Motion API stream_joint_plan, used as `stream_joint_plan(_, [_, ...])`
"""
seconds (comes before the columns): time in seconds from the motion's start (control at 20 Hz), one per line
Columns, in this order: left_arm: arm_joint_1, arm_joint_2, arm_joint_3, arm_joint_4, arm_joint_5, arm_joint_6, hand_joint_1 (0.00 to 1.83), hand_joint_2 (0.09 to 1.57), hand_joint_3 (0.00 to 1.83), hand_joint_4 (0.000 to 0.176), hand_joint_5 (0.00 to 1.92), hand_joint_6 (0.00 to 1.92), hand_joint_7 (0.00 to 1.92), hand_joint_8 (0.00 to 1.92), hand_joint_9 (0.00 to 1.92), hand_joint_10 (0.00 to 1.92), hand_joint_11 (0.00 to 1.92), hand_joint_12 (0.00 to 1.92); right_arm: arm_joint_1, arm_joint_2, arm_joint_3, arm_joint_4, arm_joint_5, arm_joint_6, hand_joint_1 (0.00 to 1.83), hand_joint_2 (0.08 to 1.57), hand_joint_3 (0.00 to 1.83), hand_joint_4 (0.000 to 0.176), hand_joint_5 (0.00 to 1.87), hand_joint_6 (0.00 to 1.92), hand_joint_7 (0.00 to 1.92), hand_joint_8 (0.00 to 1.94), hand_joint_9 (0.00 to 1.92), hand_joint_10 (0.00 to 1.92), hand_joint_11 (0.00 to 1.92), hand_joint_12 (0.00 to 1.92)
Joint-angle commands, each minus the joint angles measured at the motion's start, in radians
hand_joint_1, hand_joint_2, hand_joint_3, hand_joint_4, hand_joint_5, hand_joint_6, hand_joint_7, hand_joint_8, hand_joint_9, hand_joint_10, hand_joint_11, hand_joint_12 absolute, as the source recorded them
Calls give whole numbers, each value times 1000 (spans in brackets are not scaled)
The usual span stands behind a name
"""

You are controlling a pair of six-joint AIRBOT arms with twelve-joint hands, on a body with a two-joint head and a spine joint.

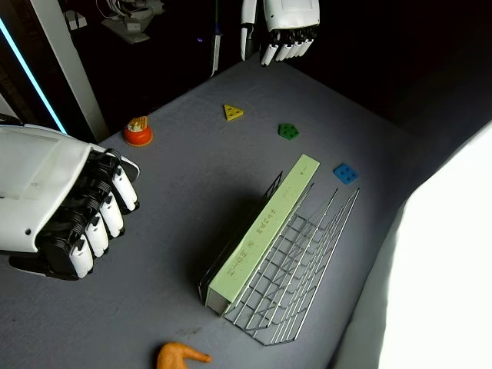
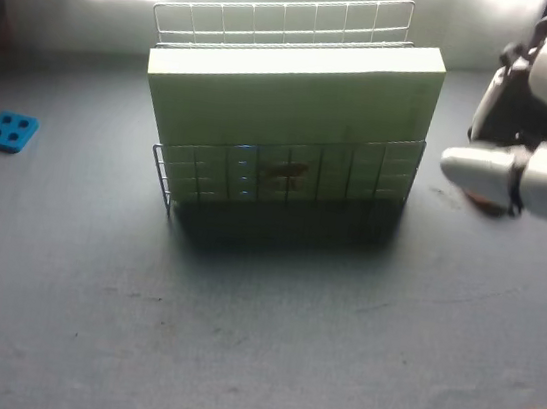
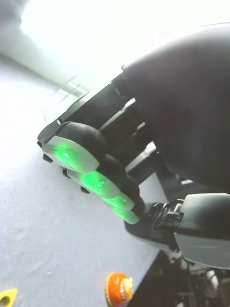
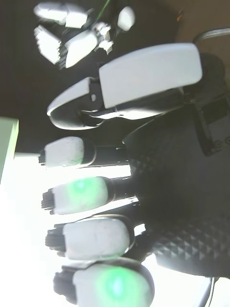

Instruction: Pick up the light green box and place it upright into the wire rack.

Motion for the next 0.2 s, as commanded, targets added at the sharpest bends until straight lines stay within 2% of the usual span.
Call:
stream_joint_plan(0.0, [-10,0,4,10,69,2,358,1294,0,176,1275,1921,1409,1921,1431,1921,1430,1921,1,6,3,-120,156,88,203,1361,5,176,1302,1921,1461,1941,1544,1921,1618,1921])
stream_joint_plan(0.1, [-10,0,6,10,69,2,358,1294,0,176,1275,1921,1410,1921,1432,1921,1431,1921,-17,11,26,-466,259,343,203,1361,5,176,1302,1921,1461,1941,1544,1921,1618,1921])
stream_joint_plan(0.15, [-11,0,5,10,69,2,384,1299,0,176,1272,1921,1394,1921,1420,1921,1431,1921,-26,11,34,-557,307,400,241,1364,5,176,1317,1921,1464,1941,1542,1921,1610,1921])
